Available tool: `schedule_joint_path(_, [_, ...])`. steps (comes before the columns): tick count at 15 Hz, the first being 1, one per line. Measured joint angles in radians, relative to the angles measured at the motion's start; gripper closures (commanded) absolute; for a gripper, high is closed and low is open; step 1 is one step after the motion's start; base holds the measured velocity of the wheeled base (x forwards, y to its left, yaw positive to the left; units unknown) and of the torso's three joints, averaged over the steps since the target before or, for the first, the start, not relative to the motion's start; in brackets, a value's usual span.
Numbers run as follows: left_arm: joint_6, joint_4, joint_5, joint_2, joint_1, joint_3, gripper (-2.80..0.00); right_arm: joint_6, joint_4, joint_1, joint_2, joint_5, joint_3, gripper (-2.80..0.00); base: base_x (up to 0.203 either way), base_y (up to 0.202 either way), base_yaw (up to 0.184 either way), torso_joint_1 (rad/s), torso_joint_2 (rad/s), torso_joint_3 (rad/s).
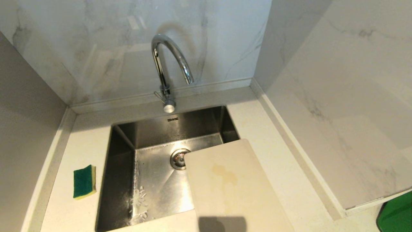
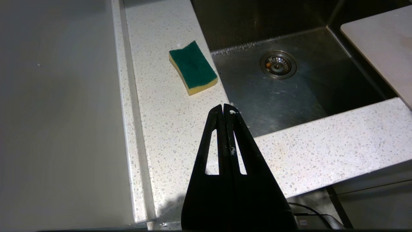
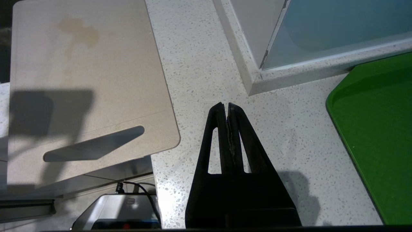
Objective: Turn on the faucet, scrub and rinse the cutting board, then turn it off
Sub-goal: Turn on the tap
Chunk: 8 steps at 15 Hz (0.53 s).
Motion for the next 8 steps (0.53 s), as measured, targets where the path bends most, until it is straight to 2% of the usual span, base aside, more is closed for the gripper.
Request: schedule_joint_path(8, [-0.009,0.009,0.000,0.000,0.000,-0.004,0.00,0.000,0.000,0.000,0.000,0.000,0.000,0.00,0.000,0.000,0.000,0.000,0.00,0.000])
